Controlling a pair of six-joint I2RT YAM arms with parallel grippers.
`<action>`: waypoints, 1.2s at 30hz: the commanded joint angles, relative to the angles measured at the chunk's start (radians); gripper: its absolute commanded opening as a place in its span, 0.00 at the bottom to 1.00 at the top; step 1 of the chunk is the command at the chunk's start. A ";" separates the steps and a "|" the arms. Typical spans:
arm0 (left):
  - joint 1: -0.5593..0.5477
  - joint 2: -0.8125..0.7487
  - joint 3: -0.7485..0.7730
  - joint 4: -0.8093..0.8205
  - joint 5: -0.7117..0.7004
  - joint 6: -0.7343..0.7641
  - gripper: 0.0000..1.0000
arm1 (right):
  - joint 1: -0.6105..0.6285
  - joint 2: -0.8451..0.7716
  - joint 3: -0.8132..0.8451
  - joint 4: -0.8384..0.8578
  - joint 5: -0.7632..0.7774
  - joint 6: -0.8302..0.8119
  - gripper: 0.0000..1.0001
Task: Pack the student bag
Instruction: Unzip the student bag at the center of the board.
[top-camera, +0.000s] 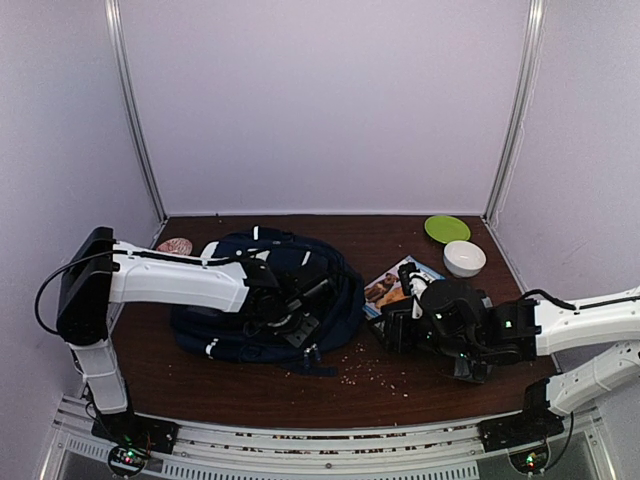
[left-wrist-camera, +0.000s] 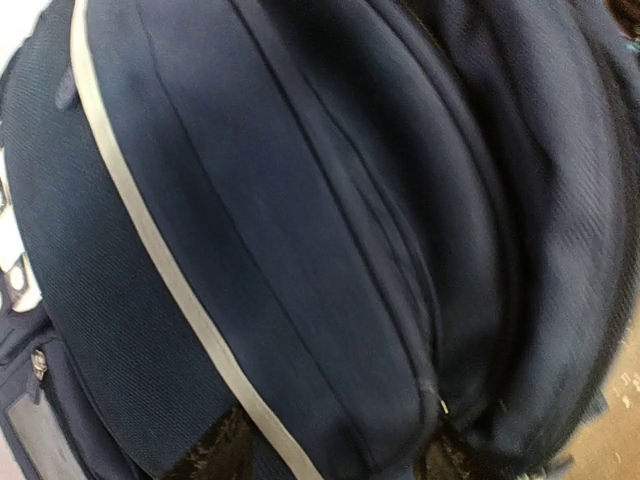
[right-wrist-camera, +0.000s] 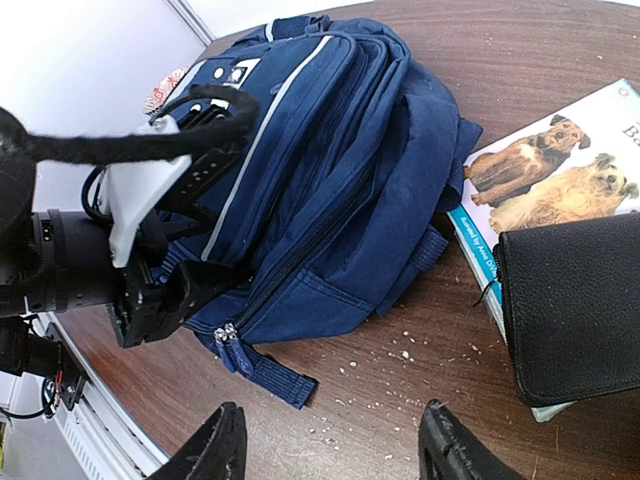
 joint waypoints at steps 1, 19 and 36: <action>0.000 0.037 0.062 -0.054 -0.136 -0.014 0.85 | -0.004 -0.013 -0.010 -0.013 0.026 -0.007 0.58; 0.000 -0.280 0.011 -0.015 -0.091 -0.021 0.00 | 0.041 0.153 0.063 0.242 -0.178 -0.100 0.58; 0.000 -0.343 0.015 0.001 -0.045 -0.053 0.00 | 0.038 0.413 0.211 0.311 -0.220 0.001 0.56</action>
